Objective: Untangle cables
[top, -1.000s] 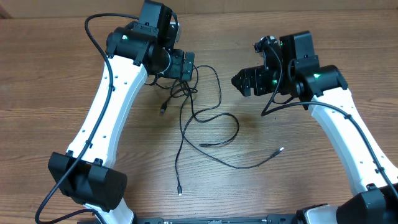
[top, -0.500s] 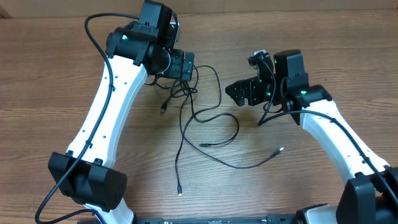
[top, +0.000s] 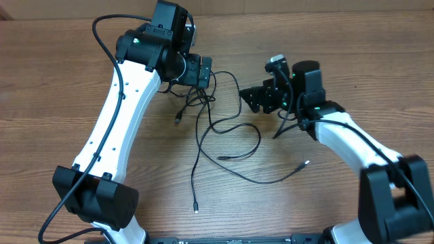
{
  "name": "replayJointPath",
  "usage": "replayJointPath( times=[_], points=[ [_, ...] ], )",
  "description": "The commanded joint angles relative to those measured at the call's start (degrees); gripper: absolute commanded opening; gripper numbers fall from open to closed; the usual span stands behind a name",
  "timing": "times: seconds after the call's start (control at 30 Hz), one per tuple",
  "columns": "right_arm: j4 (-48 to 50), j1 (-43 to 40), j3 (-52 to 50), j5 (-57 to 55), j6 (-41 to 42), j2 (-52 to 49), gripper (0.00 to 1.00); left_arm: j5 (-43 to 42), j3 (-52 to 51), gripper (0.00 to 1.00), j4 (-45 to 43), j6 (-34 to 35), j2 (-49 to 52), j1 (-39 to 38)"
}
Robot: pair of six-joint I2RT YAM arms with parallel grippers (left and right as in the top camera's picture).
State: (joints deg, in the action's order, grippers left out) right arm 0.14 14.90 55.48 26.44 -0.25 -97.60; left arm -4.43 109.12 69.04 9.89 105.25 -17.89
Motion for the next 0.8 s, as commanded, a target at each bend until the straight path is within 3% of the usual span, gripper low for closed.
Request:
replayJointPath(
  times=[0.0,0.77],
  points=[
    [3.58,1.92,-0.59,0.24,-0.24,-4.26,0.87,0.39,-0.28,1.00,-0.09,-0.70,-0.59,0.26],
    [29.62,3.48,-0.52,-5.03,-0.26,-21.94,0.81,0.39,-0.28,1.00,-0.09,-0.70,-0.59,0.24]
  ],
)
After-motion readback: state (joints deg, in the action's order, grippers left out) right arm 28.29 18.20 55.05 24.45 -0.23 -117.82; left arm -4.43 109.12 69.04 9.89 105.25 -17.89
